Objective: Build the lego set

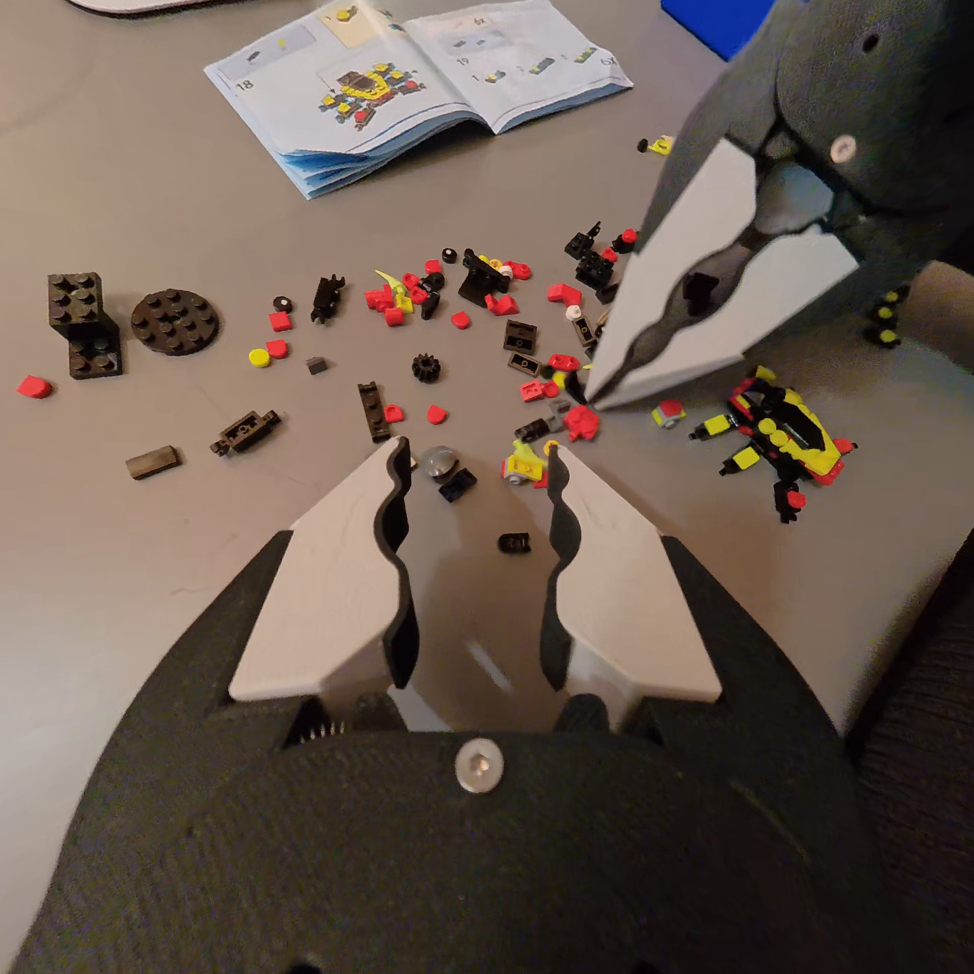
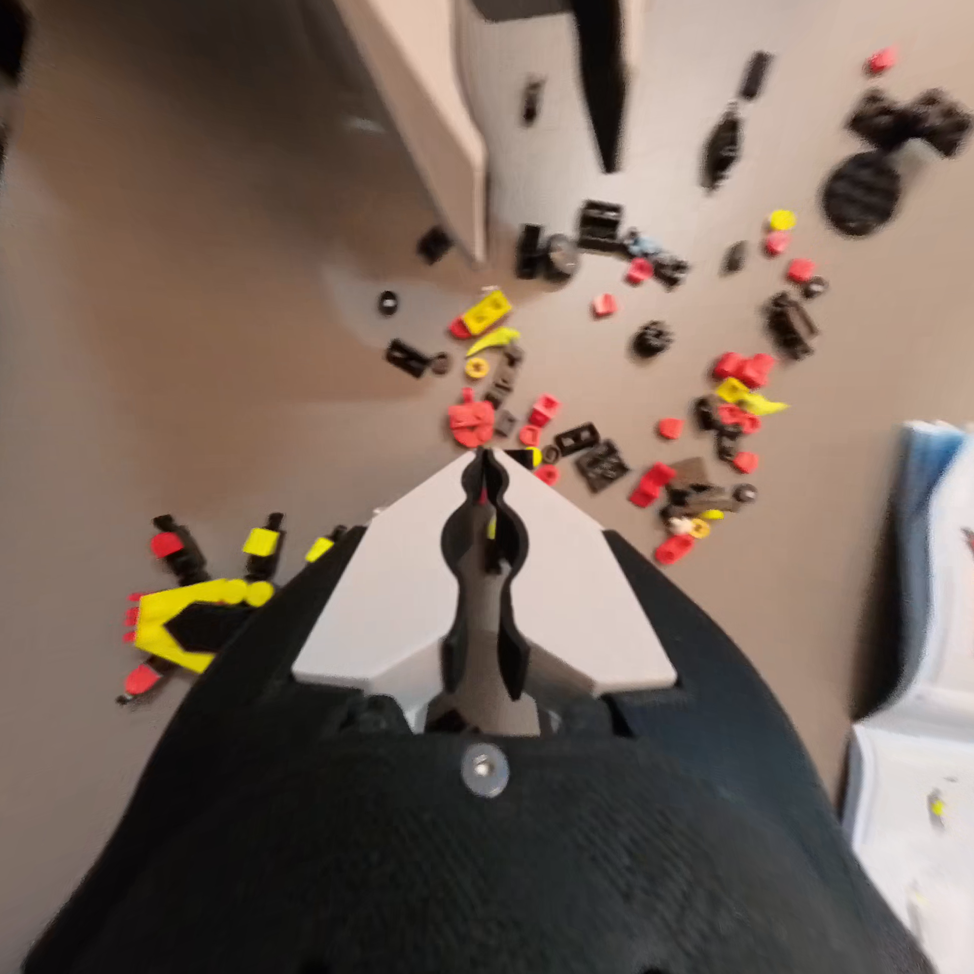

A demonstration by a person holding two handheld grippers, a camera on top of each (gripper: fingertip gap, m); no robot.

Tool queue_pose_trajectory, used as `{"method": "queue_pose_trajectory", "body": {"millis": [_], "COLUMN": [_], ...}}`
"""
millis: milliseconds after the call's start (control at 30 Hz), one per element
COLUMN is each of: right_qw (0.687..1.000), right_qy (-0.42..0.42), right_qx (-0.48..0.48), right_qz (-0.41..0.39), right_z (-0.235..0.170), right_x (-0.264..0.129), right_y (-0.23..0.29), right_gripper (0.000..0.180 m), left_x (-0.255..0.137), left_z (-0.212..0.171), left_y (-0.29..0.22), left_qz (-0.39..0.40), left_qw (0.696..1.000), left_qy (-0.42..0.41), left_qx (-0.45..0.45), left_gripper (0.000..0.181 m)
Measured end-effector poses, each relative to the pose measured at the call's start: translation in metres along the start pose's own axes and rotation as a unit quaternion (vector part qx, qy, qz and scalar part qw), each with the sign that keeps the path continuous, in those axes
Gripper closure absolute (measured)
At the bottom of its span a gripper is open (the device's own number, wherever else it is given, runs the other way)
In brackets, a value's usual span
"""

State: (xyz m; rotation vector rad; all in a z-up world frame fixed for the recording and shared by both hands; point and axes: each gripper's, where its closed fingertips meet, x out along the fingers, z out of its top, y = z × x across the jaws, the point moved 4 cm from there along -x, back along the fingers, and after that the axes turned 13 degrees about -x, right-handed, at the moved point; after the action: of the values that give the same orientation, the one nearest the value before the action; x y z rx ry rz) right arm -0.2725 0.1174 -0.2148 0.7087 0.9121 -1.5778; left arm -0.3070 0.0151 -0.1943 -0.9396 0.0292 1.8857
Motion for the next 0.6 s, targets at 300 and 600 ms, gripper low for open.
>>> {"method": "queue_pose_trajectory", "body": {"millis": [300,600], "right_qw": [0.991,0.991], "right_qy": [-0.079,-0.062], "right_qx": [0.078,0.041], "right_qz": [0.081,0.107], "right_z": [-0.012,-0.013], "right_x": [-0.03,-0.009], "right_y": [0.024,0.027], "right_gripper": [0.18,0.18], "left_x": [-0.008,-0.017], "left_z": [-0.003,-0.008], "left_y": [0.015,0.04], "left_qz": [0.019,0.065], "left_qw": [0.999,0.995], "left_qy": [0.021,0.058], "left_qx": [0.038,-0.047], "left_gripper": [0.124,0.121]}}
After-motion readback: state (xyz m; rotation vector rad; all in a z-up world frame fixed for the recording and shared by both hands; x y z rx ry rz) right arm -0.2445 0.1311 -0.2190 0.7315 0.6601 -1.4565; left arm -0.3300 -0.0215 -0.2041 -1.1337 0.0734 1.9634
